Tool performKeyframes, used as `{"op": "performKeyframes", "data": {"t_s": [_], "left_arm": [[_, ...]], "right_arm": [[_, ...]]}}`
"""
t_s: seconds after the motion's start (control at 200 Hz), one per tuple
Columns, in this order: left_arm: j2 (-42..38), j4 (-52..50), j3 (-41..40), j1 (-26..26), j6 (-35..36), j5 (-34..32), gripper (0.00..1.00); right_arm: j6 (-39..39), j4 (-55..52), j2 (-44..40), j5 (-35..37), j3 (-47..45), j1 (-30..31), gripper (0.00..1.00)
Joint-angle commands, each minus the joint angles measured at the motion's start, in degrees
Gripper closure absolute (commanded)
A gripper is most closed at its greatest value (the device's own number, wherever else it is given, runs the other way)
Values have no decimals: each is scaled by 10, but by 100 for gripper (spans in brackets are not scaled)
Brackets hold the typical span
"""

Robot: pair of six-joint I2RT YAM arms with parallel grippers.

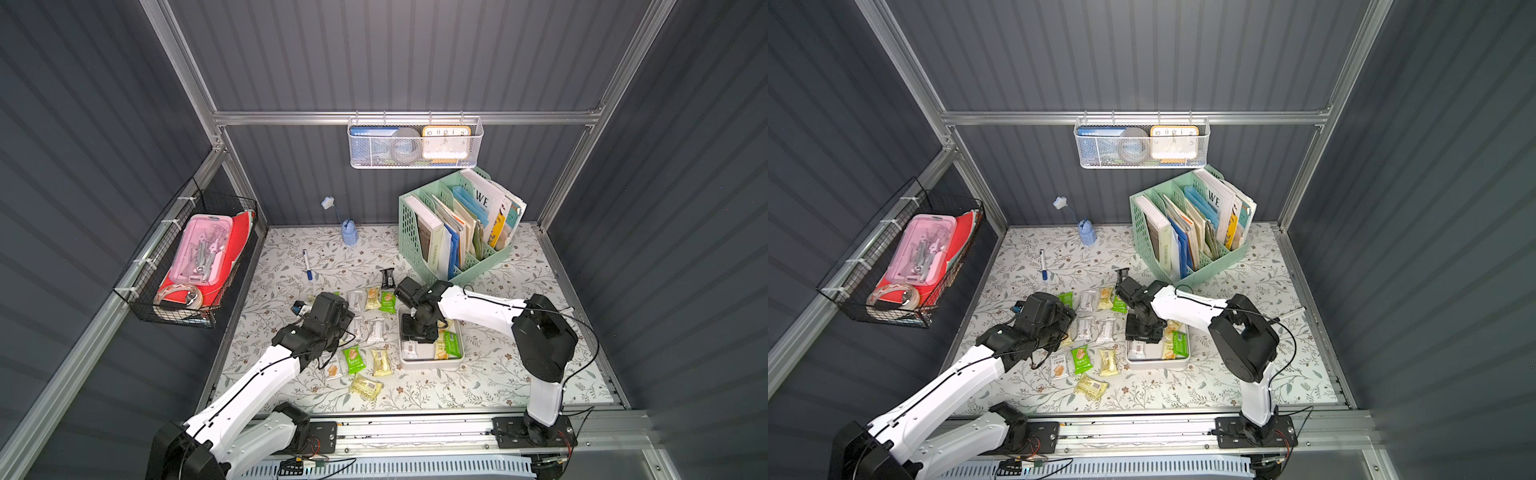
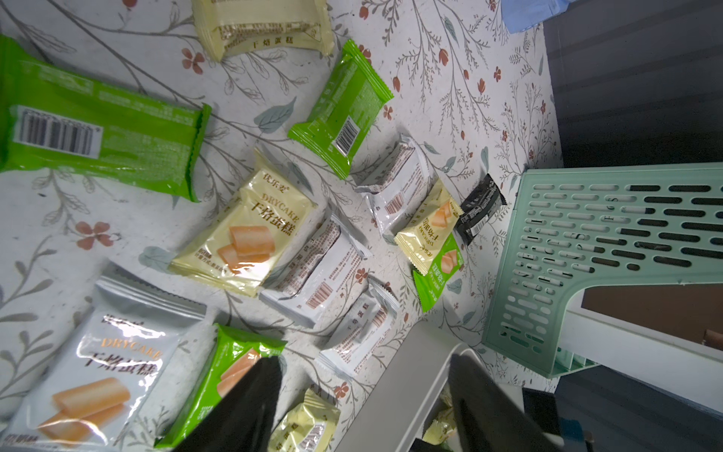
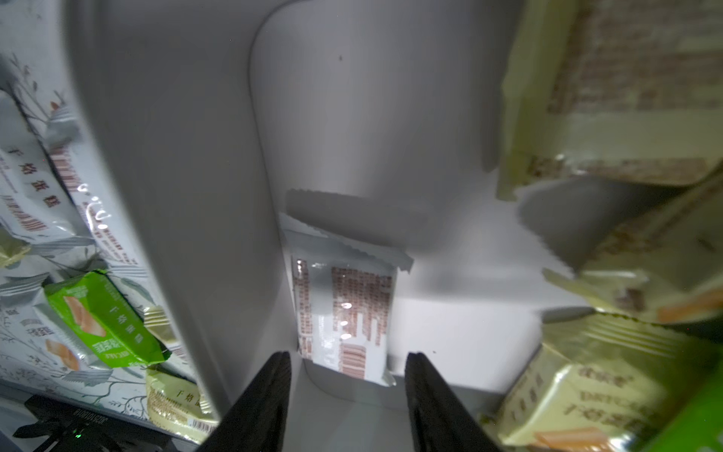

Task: Take the cookies out of the storage box
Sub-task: Pick up the cookie from the storage box.

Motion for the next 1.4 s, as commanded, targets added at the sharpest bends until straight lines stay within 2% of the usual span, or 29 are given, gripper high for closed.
{"op": "performKeyframes", "data": {"t_s": [0.0, 0.305, 0.43, 0.555, 0.735, 0.91, 1.146, 1.396], "left_arm": [[-4, -12, -4, 4, 8, -5, 27], [4, -6, -1, 4, 7, -6, 27], [4, -4, 0, 4, 7, -9, 27], [7, -2, -1, 4, 8, -8, 27], [9, 3, -2, 4, 9, -5, 28], [6, 3, -2, 4, 9, -7, 28], [7, -2, 5, 4, 14, -9, 28], [3, -8, 4, 5, 12, -14, 28]], "right_arm": [[7, 16, 21, -21, 8, 0, 47], [-3, -22, 51, 26, 6, 0, 49], [-21, -65, 39, 74, 4, -6, 50], [-41, -78, 22, 92, 0, -13, 51], [-39, -85, 38, 94, 26, -9, 42], [-31, -87, 56, 108, 37, -5, 39], [-32, -84, 70, 108, 31, -5, 43], [-39, -75, 78, 98, 27, -5, 52]]}}
